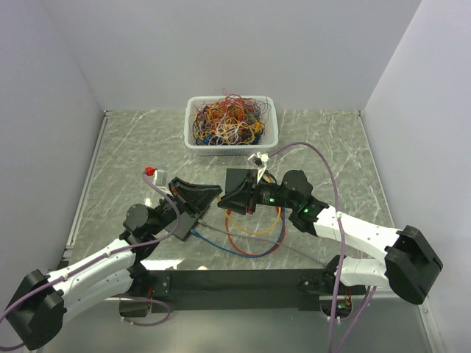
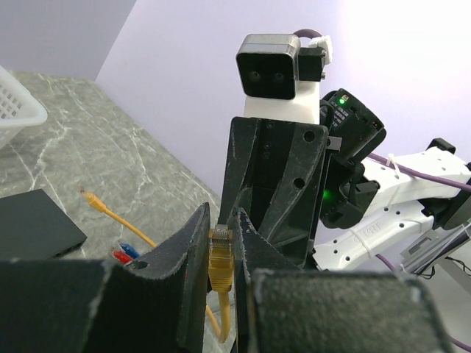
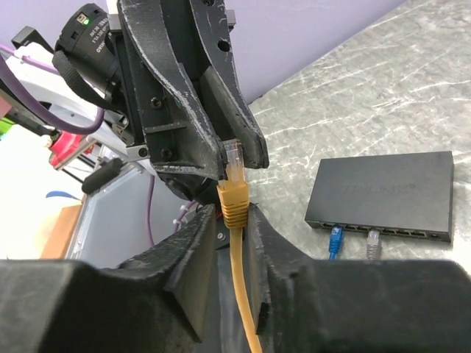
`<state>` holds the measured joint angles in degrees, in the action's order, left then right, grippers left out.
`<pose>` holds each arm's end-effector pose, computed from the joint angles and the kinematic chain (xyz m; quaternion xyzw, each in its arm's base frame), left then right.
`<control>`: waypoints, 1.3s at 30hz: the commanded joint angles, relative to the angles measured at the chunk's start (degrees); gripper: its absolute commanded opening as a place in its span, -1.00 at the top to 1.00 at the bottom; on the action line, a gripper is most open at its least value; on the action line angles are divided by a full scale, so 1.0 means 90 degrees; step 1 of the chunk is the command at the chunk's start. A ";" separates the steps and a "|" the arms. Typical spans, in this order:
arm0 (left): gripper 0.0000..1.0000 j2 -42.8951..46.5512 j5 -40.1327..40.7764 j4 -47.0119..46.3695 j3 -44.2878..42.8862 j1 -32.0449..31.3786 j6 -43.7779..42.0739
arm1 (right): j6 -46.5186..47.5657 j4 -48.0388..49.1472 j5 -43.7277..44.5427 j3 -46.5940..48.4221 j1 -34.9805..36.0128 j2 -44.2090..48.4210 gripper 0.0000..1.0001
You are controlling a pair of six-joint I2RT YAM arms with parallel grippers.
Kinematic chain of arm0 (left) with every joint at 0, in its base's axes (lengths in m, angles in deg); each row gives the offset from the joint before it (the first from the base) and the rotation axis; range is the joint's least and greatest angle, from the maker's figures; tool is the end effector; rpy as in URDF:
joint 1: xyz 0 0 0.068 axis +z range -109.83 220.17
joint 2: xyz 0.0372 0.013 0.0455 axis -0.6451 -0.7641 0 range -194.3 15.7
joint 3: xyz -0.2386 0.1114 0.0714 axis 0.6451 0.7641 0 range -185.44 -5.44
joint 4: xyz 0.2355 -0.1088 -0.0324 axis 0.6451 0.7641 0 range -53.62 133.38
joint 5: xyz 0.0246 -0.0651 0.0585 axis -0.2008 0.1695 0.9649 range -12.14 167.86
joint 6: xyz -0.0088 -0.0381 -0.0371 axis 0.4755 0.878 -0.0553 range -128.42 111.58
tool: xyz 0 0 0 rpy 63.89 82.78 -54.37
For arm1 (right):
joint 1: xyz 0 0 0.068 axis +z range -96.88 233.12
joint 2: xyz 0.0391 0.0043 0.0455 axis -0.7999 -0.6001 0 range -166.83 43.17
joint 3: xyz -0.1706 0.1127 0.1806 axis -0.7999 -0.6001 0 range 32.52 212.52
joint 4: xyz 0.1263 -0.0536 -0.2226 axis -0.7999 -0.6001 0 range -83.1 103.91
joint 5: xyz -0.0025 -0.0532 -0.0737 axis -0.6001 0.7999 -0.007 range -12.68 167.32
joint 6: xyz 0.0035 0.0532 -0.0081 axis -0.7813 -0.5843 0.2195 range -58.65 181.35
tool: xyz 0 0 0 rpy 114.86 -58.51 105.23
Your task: Insert the plug into the switch port
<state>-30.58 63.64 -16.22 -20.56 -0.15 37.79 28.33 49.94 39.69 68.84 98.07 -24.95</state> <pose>0.1310 -0.1226 0.2685 0.0734 0.5634 -0.6127 0.5493 0.1711 0.2014 0.2879 -0.3020 0.6161 0.6069 0.4011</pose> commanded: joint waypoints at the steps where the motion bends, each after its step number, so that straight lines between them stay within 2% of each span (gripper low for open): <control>1: 0.99 0.0064 -0.0110 -0.0328 0.0058 -0.0013 0.0031 | -0.0062 0.0401 -0.0067 0.0076 -0.0043 0.0020 0.35; 3: 0.99 0.0084 -0.0100 -0.0308 0.0058 -0.0013 0.0021 | -0.0072 0.0430 -0.0096 0.0067 -0.0043 0.0058 0.28; 7: 0.99 0.0074 -0.0090 -0.0337 0.0058 -0.0013 0.0031 | -0.0082 0.0469 -0.0165 0.0076 -0.0063 0.0001 0.30; 19: 0.99 -0.0023 -0.0071 -0.0250 0.0010 -0.0013 0.0060 | -0.0082 0.0508 -0.0194 0.0037 -0.0043 -0.0039 0.77; 21: 0.85 -0.0072 -0.0090 0.0041 -0.0107 -0.0013 0.0012 | -0.0024 0.0411 -0.0155 0.0037 -0.0053 0.0010 0.88; 23: 0.60 -0.0063 -0.0090 0.0238 -0.0166 -0.0013 -0.0018 | 0.0026 0.0294 -0.0058 0.0037 -0.0053 0.0029 0.98; 26: 0.21 0.0132 0.0163 0.0658 -0.0176 -0.0013 -0.0096 | 0.0162 0.0050 0.0059 0.0008 -0.0053 0.0097 1.00; 27: -0.01 0.0191 0.0231 0.0862 -0.0176 -0.0013 -0.0115 | 0.0230 -0.0076 0.0098 -0.0002 -0.0063 0.0127 1.00; 29: -0.21 0.0367 0.0446 0.1117 -0.0215 -0.0013 -0.0203 | 0.0299 -0.0194 0.0225 -0.0021 -0.0072 0.0176 1.00; 30: -0.41 0.0415 0.0544 0.1253 -0.0244 -0.0013 -0.0233 | 0.0386 -0.0379 0.0284 -0.0012 -0.0063 0.0205 1.00; 35: -0.54 0.0494 0.1558 0.2766 -0.0556 -0.0013 -0.0457 | 0.0767 -0.1277 0.1054 0.0251 -0.0053 0.0157 1.00; 39: -0.57 0.0358 0.2436 0.3743 -0.0830 0.0016 -0.0643 | 0.1061 -0.2340 0.2117 0.0545 0.0015 -0.0126 1.00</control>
<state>-26.97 77.32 8.59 -24.51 -0.15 34.64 34.43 36.32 49.90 69.78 97.76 -24.90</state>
